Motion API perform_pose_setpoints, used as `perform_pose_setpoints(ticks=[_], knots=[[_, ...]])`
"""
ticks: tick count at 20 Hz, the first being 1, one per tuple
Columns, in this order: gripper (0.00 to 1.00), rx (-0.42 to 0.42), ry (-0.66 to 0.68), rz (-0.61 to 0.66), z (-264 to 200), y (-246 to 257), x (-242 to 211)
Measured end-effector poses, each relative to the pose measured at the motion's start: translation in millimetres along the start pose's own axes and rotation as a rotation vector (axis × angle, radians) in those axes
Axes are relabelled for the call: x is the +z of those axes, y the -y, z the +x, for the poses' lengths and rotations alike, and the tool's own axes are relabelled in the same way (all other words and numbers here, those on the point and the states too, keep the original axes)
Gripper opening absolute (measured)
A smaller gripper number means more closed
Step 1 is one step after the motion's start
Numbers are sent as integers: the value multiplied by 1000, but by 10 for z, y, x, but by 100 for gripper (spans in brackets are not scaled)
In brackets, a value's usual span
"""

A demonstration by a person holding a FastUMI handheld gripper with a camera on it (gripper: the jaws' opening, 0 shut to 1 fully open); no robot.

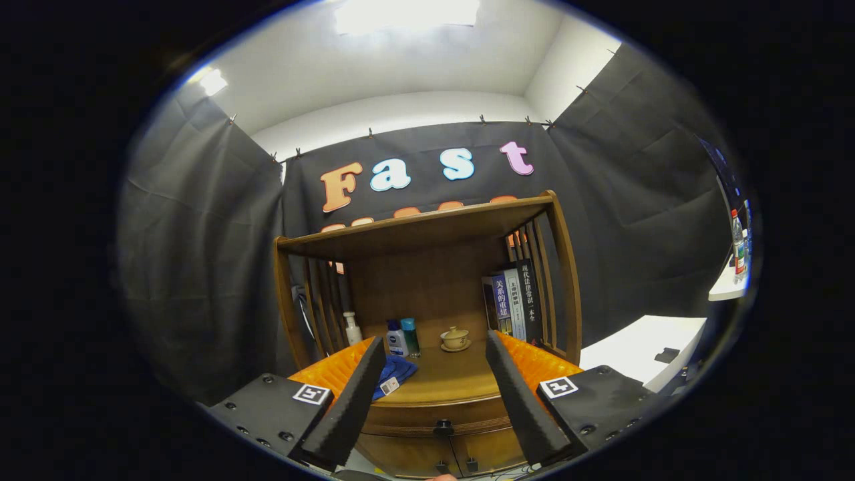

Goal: Pull open the drawer, take out the items inside it, and place them on the countertop above the cabinet.

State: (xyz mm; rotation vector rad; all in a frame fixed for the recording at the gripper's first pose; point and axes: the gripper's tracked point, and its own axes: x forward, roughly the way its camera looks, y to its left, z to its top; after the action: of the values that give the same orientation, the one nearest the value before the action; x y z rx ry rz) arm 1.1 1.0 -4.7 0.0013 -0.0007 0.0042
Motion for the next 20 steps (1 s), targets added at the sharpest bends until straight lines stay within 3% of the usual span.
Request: perform_pose_setpoints(ticks=[12,15,20], knots=[[98,41,6,18,466,67,-673],[98,10,-20,34,620,226,-1065],[97,35,-142,-20,823,259,-1848]])
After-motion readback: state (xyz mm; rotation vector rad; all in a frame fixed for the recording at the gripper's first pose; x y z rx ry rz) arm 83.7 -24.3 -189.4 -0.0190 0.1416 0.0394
